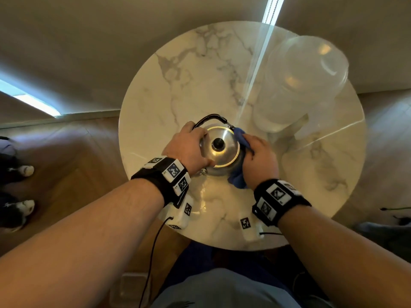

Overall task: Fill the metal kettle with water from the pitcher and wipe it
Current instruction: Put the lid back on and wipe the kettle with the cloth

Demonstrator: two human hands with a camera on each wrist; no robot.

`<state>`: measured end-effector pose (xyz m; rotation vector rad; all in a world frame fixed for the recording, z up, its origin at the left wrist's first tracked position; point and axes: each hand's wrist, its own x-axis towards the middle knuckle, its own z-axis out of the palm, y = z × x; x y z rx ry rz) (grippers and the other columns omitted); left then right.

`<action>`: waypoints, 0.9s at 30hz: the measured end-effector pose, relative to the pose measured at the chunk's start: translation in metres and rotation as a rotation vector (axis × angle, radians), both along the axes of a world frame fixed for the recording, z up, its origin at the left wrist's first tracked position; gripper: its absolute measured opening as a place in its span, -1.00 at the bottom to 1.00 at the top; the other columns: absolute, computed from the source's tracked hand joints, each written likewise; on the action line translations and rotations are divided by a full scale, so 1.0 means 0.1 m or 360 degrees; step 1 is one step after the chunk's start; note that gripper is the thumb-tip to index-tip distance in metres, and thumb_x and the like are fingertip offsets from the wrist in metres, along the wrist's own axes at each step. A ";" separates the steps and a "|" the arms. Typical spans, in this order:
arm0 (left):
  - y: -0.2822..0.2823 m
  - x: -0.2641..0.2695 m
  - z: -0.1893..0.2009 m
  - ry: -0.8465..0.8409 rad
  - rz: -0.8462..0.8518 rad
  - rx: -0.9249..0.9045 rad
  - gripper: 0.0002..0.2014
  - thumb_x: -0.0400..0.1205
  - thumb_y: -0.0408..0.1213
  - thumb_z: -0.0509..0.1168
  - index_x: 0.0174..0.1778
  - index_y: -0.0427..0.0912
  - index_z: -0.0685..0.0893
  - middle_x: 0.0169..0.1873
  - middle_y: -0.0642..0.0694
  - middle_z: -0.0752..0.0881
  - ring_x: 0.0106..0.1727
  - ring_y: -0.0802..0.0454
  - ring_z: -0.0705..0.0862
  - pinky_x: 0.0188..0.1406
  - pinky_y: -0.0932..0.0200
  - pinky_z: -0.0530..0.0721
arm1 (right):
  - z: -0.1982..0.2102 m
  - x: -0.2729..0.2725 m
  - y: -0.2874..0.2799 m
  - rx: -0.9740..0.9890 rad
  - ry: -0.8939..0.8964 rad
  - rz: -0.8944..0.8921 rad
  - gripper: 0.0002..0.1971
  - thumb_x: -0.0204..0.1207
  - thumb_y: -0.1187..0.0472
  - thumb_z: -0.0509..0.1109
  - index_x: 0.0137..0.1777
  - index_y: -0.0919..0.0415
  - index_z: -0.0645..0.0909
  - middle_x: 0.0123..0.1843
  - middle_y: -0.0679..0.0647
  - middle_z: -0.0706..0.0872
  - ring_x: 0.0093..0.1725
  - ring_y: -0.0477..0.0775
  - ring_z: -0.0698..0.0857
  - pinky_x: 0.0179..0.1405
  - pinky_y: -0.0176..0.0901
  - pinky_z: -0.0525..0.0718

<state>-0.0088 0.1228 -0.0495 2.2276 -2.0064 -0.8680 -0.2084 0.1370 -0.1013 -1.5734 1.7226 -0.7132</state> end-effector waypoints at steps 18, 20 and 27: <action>-0.05 -0.38 0.55 0.0214 0.0119 -0.0204 -0.73 0.58 -0.10 0.39 0.20 0.02 0.70 0.08 0.01 0.71 0.07 0.02 0.69 0.17 0.04 0.69 | -0.08 -0.34 0.15 0.0391 -0.0281 0.0154 -0.76 0.74 0.20 0.26 0.35 0.04 0.62 -0.02 0.08 0.80 -0.05 -0.05 0.74 0.07 -0.07 0.70; -0.02 -0.45 0.60 0.0164 0.0066 -0.0191 -0.72 0.56 -0.14 0.41 0.19 0.01 0.70 0.06 0.00 0.75 0.05 -0.01 0.72 0.14 -0.01 0.72 | -0.06 -0.38 0.14 0.0400 -0.0328 0.0198 -0.77 0.73 0.23 0.26 0.29 0.01 0.63 -0.05 0.00 0.79 -0.07 -0.21 0.70 -0.01 -0.21 0.66; 0.00 -0.40 0.77 -0.0038 -0.0141 -0.0099 -0.68 0.49 -0.31 0.39 0.13 0.09 0.75 0.04 0.04 0.77 0.07 -0.02 0.73 0.07 0.06 0.70 | -0.08 -0.53 0.15 0.0471 -0.0298 0.0269 -0.67 0.72 0.32 0.27 0.38 -0.03 0.65 0.11 -0.13 0.75 0.01 -0.23 0.67 0.10 -0.38 0.55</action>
